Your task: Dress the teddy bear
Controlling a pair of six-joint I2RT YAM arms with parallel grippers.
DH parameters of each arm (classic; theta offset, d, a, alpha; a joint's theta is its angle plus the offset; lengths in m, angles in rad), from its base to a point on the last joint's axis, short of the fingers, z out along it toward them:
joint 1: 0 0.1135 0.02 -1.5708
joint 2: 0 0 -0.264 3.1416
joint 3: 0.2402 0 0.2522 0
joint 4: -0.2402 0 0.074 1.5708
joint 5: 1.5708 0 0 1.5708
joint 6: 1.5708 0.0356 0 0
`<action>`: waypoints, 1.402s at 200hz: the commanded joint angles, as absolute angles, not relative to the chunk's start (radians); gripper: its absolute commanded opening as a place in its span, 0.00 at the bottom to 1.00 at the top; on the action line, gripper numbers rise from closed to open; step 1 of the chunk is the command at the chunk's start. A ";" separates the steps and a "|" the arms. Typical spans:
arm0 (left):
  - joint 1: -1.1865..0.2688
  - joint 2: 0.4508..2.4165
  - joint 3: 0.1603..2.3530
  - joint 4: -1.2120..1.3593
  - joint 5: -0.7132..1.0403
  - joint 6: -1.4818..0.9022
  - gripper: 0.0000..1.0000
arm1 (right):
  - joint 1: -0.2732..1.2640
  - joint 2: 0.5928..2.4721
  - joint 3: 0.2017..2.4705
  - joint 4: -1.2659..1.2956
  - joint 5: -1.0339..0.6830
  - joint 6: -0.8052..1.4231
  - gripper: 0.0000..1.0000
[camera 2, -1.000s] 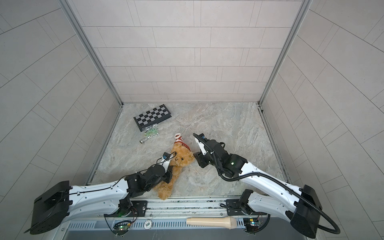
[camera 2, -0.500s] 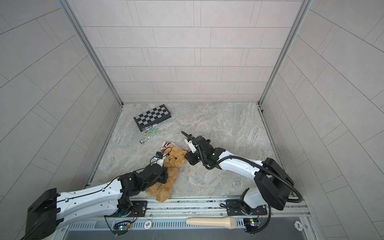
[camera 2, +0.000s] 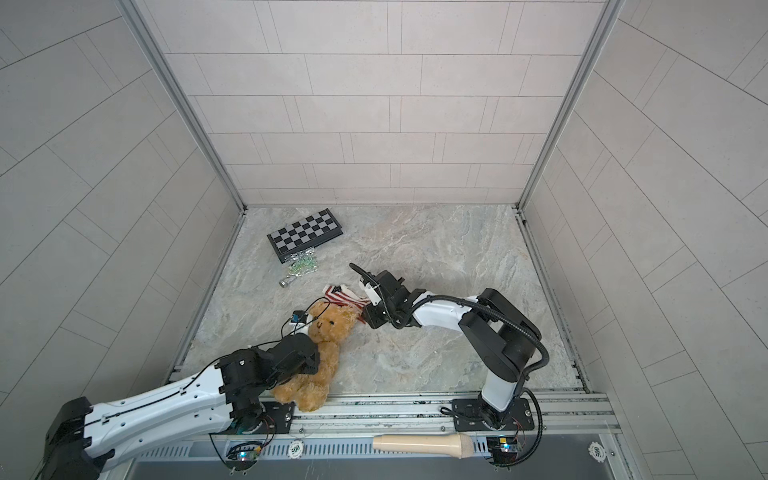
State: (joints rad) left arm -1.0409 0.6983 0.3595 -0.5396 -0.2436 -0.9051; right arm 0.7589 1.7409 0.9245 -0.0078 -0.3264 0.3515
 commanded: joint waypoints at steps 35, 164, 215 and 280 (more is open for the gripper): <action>-1.037 0.680 0.377 -0.708 -0.230 -0.853 0.00 | 0.706 1.788 0.950 -0.013 -0.360 0.335 0.14; -1.041 0.782 0.430 -0.618 -0.052 -0.691 0.00 | 0.678 1.384 0.681 -0.214 -0.194 0.340 0.25; -1.040 0.742 0.451 -0.648 -0.041 -0.713 0.00 | 0.719 1.358 0.776 -0.277 -0.172 0.230 0.50; -1.033 0.678 0.437 -0.723 -0.029 -0.822 0.00 | 0.809 1.505 0.879 -0.191 -0.314 0.072 0.53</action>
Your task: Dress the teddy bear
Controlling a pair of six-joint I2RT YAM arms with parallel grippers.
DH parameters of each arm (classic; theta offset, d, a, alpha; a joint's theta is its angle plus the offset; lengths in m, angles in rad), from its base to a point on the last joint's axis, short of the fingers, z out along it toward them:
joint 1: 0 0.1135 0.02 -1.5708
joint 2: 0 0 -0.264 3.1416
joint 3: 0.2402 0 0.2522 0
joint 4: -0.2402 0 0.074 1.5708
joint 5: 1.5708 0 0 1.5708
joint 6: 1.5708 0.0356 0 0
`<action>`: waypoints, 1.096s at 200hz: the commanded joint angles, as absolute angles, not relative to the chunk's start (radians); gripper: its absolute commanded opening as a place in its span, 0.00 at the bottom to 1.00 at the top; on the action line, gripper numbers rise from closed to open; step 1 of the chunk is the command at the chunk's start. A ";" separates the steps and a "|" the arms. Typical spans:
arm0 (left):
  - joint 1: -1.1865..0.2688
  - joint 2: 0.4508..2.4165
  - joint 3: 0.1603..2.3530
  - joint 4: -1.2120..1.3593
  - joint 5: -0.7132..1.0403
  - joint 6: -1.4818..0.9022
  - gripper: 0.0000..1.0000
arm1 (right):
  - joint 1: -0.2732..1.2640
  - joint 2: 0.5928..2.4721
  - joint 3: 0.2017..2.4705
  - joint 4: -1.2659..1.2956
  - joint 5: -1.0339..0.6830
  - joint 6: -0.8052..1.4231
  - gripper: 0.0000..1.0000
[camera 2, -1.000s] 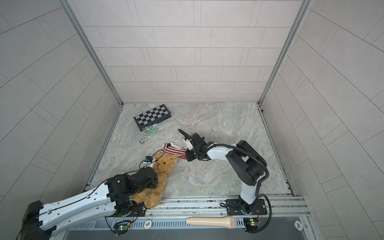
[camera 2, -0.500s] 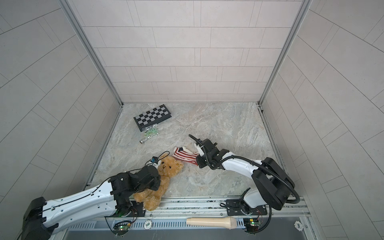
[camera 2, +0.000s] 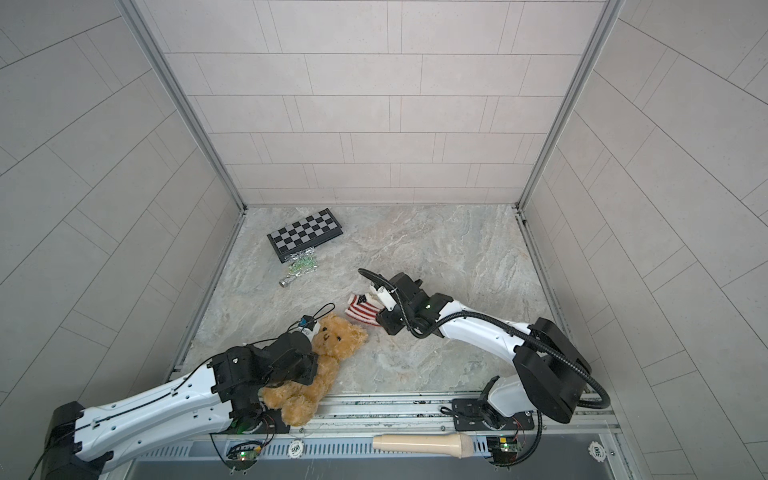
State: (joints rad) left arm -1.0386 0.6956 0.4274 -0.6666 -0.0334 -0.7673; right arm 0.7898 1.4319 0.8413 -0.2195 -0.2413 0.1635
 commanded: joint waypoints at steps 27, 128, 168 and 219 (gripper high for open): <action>-1.027 0.609 0.406 -0.745 -0.049 -0.876 0.00 | 0.820 1.579 0.910 -0.167 -0.351 0.027 0.52; -1.007 0.606 0.416 -0.753 -0.056 -0.870 0.00 | 0.834 1.713 0.984 -0.222 -0.204 -0.058 0.34; -1.005 0.599 0.426 -0.763 -0.067 -0.864 0.00 | 0.837 1.717 0.985 -0.232 -0.147 -0.077 0.29; -1.006 0.593 0.425 -0.742 -0.047 -0.845 0.00 | 0.836 1.686 0.978 -0.239 -0.124 -0.078 0.07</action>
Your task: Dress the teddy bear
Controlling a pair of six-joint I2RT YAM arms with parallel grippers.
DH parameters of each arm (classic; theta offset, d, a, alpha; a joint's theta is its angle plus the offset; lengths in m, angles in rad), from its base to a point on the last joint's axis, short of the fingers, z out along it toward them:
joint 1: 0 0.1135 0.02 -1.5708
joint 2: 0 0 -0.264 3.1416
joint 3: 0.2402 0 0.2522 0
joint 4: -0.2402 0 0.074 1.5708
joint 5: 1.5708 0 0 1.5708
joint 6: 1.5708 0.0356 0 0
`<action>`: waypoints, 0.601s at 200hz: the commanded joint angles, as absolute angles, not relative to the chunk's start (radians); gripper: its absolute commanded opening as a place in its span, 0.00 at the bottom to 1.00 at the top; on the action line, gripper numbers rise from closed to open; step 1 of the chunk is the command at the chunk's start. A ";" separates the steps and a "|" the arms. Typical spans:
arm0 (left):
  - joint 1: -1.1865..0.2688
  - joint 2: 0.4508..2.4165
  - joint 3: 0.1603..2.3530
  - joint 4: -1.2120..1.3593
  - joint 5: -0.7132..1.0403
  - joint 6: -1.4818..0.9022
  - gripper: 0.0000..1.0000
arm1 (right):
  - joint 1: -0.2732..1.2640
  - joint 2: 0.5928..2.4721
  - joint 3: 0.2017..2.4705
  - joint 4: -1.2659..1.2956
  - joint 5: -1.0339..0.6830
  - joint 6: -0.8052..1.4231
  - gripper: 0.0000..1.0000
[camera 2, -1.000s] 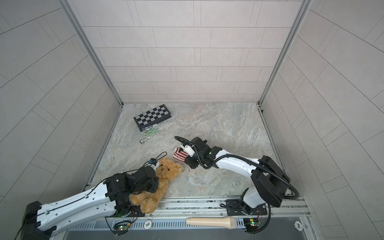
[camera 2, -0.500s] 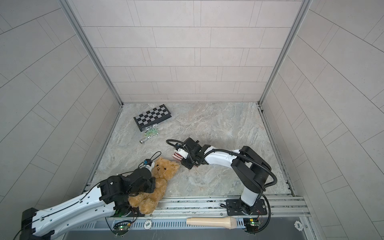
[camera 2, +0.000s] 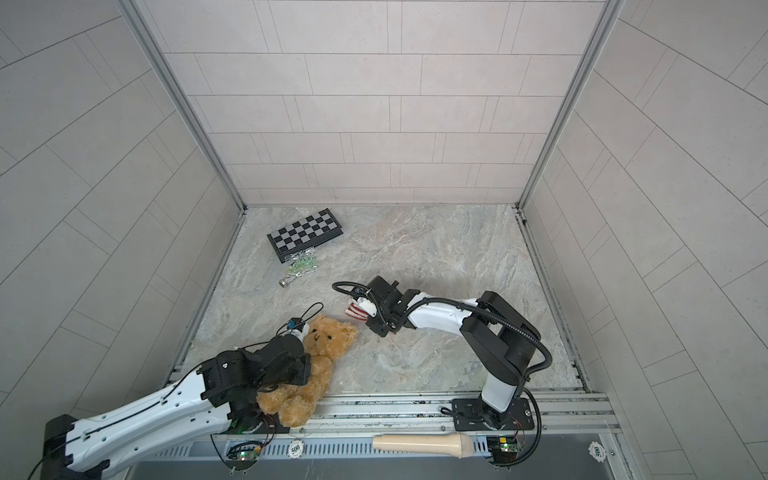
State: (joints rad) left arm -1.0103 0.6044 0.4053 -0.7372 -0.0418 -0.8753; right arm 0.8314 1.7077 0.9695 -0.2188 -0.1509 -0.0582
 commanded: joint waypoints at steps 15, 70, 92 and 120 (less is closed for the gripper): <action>-1.005 0.619 0.426 -0.694 -0.001 -0.804 0.00 | 0.836 1.663 0.971 -0.237 -0.121 -0.073 0.02; -1.142 0.811 0.493 -0.652 0.024 -0.706 0.00 | 0.827 1.589 0.928 -0.176 -0.151 0.020 0.00; -1.169 0.799 0.471 -0.586 0.051 -0.690 0.00 | 0.827 1.556 0.900 -0.154 -0.172 0.037 0.00; -1.170 0.804 0.431 -0.500 0.108 -0.670 0.00 | 0.827 1.517 0.876 -0.141 -0.196 0.050 0.00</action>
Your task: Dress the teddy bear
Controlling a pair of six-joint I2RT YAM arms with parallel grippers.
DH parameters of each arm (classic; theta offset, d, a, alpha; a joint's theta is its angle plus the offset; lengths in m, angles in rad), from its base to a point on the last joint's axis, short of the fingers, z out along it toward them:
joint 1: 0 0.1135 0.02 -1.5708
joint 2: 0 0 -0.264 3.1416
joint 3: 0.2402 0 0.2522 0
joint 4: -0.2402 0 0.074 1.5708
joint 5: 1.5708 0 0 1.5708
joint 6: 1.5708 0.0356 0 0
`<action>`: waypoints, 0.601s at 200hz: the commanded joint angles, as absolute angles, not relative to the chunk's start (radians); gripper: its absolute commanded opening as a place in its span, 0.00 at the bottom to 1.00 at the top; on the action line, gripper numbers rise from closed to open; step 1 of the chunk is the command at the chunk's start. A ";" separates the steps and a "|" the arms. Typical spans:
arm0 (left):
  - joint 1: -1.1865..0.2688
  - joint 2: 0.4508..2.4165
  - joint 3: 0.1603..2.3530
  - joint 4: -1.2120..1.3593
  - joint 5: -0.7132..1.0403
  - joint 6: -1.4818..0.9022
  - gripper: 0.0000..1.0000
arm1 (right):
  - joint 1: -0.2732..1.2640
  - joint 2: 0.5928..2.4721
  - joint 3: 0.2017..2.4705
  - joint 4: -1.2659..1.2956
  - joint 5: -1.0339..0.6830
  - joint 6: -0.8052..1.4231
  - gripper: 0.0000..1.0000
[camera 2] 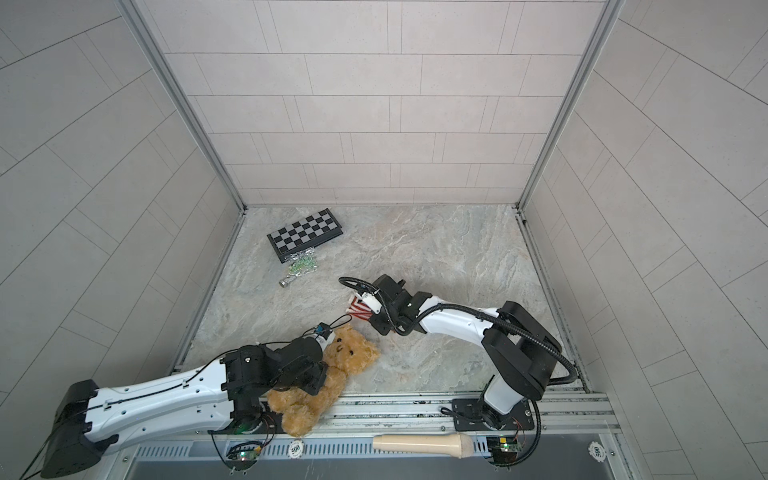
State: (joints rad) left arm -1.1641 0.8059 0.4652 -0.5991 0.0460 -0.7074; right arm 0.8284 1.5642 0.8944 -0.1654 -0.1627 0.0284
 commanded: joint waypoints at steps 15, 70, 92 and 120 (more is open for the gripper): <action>-1.170 0.828 0.431 -0.452 0.156 -0.644 0.00 | 0.827 1.496 0.864 -0.141 -0.202 0.056 0.00; -1.169 0.897 0.463 -0.436 0.141 -0.584 0.00 | 0.827 1.431 0.814 -0.129 -0.235 0.057 0.00; -1.158 0.936 0.469 -0.422 0.126 -0.590 0.00 | 0.828 1.401 0.790 -0.126 -0.248 0.053 0.00; -1.121 0.964 0.470 -0.413 0.121 -0.614 0.00 | 0.833 1.364 0.758 -0.122 -0.265 0.036 0.00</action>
State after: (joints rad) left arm -1.1519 0.9405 0.4580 -0.4335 0.1322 -0.6090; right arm 0.8284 1.4086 0.7784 -0.1303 -0.2390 0.0563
